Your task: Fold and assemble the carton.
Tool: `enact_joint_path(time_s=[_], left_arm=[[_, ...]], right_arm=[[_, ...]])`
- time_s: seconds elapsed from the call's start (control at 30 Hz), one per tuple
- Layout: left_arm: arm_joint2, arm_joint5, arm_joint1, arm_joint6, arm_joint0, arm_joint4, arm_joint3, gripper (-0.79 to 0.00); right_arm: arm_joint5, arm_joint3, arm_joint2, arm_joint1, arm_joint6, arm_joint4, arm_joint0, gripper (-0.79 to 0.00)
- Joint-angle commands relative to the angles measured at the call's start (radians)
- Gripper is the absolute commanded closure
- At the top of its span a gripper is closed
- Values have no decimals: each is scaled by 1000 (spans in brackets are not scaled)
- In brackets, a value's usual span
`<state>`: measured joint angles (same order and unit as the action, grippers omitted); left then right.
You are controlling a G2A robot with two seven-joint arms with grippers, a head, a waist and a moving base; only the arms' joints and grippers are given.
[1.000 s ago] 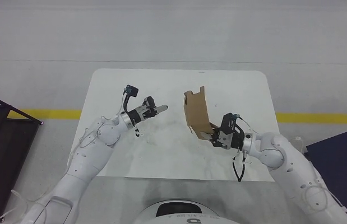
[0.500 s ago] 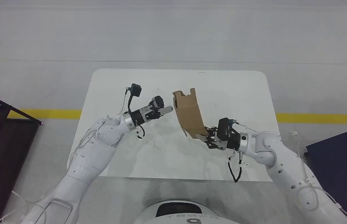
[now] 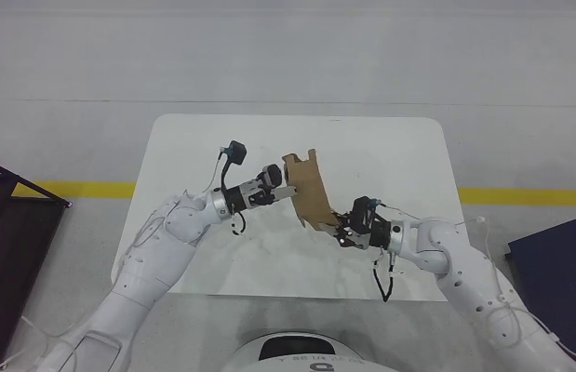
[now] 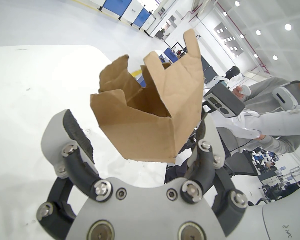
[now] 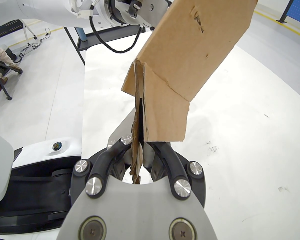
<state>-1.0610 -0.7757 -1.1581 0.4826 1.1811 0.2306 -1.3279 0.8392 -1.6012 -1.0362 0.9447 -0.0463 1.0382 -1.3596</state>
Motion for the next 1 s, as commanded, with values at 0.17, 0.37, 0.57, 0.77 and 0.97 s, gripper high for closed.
enact_joint_path(time_s=[0.17, 0.37, 0.57, 0.77, 0.97], left_arm=[[11, -1, 0, 2, 10, 7, -24, -785], [20, -10, 1, 12, 17, 14, -37, -785], [20, -15, 4, 21, 25, 25, -48, -785], [11, -14, 9, 21, 34, 52, -61, -785], [-6, -31, 14, -8, 45, 81, -74, -385]], right_arm=[[-12, 0, 23, 9, -40, -10, 20, 0], [-18, 5, 41, 16, -62, -16, 38, 0], [-29, 18, 55, 24, -68, -18, 50, 0], [-34, 32, 64, 29, -65, -20, 56, 0], [-30, 42, 69, 33, -59, -19, 57, 0]])
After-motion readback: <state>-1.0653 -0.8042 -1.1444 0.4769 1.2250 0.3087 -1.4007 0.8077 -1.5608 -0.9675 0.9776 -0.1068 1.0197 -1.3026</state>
